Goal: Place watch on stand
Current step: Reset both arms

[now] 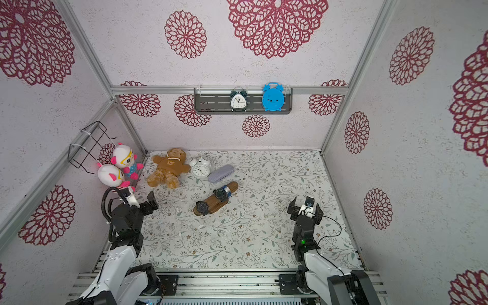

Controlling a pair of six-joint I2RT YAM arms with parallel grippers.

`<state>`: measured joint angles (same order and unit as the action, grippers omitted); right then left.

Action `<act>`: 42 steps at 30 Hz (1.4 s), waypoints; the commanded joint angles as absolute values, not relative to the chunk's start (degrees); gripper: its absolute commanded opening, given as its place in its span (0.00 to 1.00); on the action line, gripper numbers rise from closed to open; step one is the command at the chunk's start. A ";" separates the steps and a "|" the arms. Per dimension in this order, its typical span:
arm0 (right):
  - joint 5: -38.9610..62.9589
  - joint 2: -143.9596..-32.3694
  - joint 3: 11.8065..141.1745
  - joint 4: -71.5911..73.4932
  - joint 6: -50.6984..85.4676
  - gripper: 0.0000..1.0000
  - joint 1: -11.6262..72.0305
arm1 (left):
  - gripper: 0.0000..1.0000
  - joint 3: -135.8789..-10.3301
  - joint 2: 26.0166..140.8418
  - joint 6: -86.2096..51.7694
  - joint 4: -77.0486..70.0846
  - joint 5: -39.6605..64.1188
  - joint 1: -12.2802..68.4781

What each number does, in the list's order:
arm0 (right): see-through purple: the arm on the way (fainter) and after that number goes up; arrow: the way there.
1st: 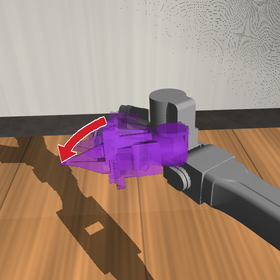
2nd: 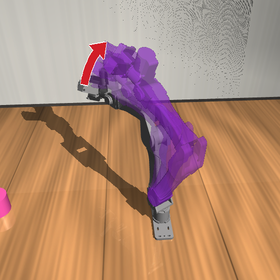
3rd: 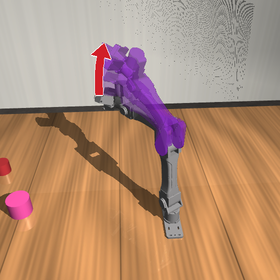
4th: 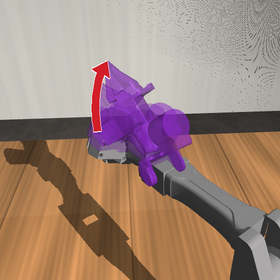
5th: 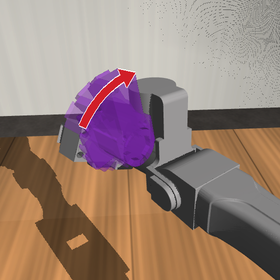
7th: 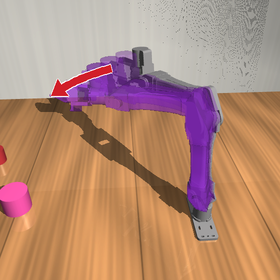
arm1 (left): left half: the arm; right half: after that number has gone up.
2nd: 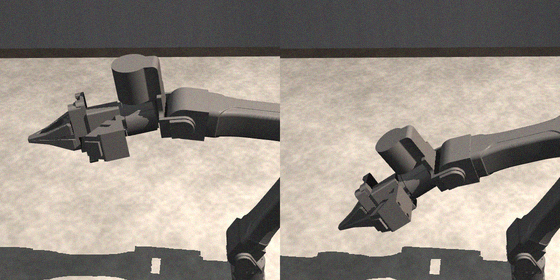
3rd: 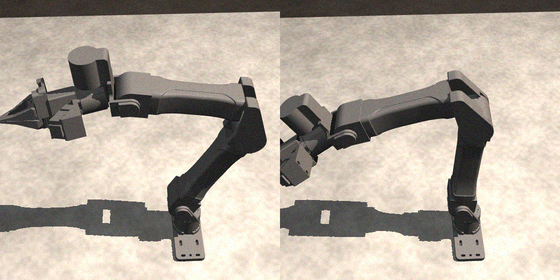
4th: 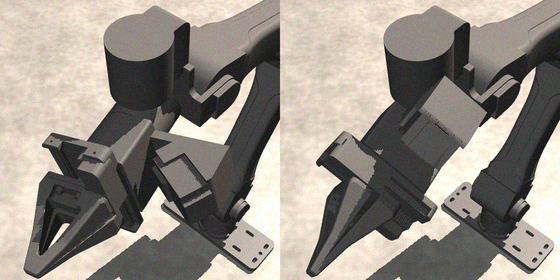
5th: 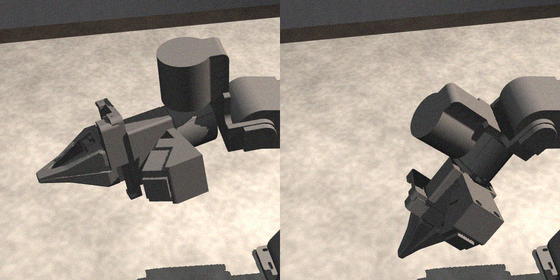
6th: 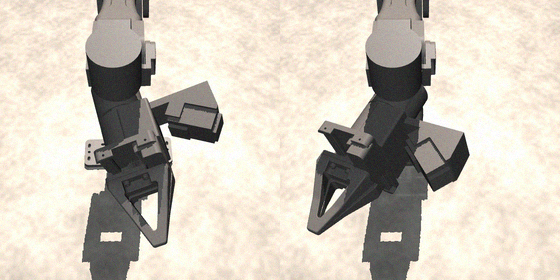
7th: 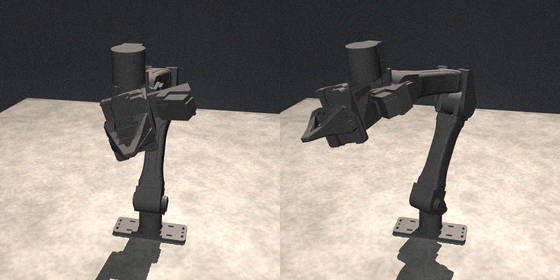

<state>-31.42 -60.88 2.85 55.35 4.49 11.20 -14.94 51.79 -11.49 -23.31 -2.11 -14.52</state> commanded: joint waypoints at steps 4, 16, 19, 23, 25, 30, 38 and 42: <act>-24.06 -71.53 6.10 67.03 2.42 0.99 8.65 | 0.98 -14.61 58.69 -12.57 -36.41 -5.42 -16.70; -15.29 -88.67 7.80 82.84 -3.93 0.99 6.24 | 0.98 -15.49 79.32 -19.39 -56.70 8.01 -22.41; -14.75 -88.46 9.56 79.01 -3.54 0.99 5.87 | 0.98 -16.52 86.03 -19.93 -64.53 13.03 -22.48; -14.20 -88.31 9.58 78.65 -3.56 0.99 5.71 | 0.98 -18.39 84.38 -17.15 -57.93 15.69 -21.43; -14.40 -88.34 9.58 78.65 -3.59 0.99 5.71 | 0.98 -17.70 85.34 -16.80 -60.54 15.96 -20.99; -14.60 -88.35 9.93 78.06 -3.39 0.99 5.71 | 0.98 -17.42 89.15 -8.68 -63.50 6.01 -12.46; -13.56 -87.94 13.20 71.46 -1.38 0.99 4.09 | 0.98 -21.47 88.23 -8.08 -54.02 1.47 -10.47; -12.56 -87.89 13.89 70.05 -0.88 0.99 3.25 | 0.98 -22.99 88.77 -8.70 -52.28 -4.76 -9.44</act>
